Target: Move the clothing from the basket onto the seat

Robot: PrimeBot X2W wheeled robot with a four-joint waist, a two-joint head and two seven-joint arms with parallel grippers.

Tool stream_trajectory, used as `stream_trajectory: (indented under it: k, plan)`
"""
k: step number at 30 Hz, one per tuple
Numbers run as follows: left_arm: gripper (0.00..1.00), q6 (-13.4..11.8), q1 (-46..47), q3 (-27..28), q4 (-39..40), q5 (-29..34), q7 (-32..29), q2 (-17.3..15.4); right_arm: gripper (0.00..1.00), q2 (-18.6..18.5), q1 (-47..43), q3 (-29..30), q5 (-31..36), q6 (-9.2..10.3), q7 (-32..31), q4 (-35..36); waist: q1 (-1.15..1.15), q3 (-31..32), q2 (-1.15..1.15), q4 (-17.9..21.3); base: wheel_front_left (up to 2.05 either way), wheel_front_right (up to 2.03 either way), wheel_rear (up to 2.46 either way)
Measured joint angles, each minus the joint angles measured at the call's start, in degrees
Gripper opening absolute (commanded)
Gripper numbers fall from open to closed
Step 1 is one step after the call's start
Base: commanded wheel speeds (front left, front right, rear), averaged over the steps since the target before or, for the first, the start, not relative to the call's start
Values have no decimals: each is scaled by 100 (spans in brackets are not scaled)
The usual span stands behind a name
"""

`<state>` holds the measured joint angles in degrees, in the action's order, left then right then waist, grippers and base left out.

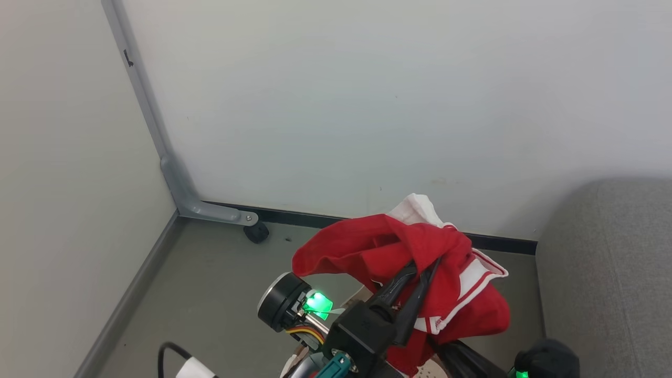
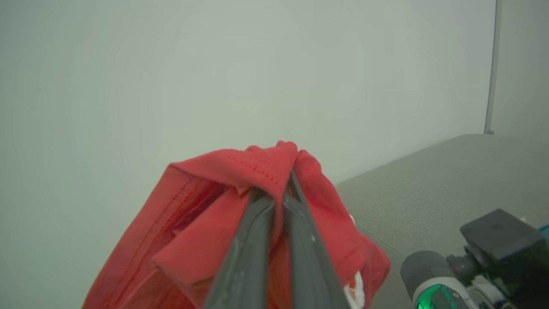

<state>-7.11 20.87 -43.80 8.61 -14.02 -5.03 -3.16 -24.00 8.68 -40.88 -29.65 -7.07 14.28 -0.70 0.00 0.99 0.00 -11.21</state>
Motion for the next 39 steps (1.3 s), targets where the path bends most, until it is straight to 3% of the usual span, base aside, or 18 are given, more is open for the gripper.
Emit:
stream_trajectory:
  k: [13, 14, 15, 18, 26, 39]
  plan:
    - [0, -1, -141, 47, 23, 4, 9, 0, 0, -250, 478, 506, -211, 0, 0, -108, 0, -27, 0, 166, 0, 0, 0]
    - [6, -1, -141, 14, 25, 3, 10, -1, 0, -272, 523, 583, -231, 0, 0, -122, 0, -30, 0, 189, 0, 0, 0]
    - [19, 0, -139, -29, 26, -7, 18, 0, 0, -297, 568, 661, -248, 0, 0, -141, 0, -33, 0, 214, 0, 0, 0]
    - [98, 0, -140, -163, 114, -14, 67, 0, 0, -363, 727, 928, -266, 0, 0, -187, 0, -37, 0, 287, 0, 0, 0]
    - [100, 0, -137, -542, 255, -113, 218, 0, 0, -820, 1273, 1902, -368, 3, 2, -438, 0, -111, 0, 445, 0, 0, 0]
    - [100, 0, -328, -981, 56, -121, 312, -10, 0, -1495, 1691, 2987, -499, 26, 2, -1131, 0, -379, 0, 650, 0, 0, 0]
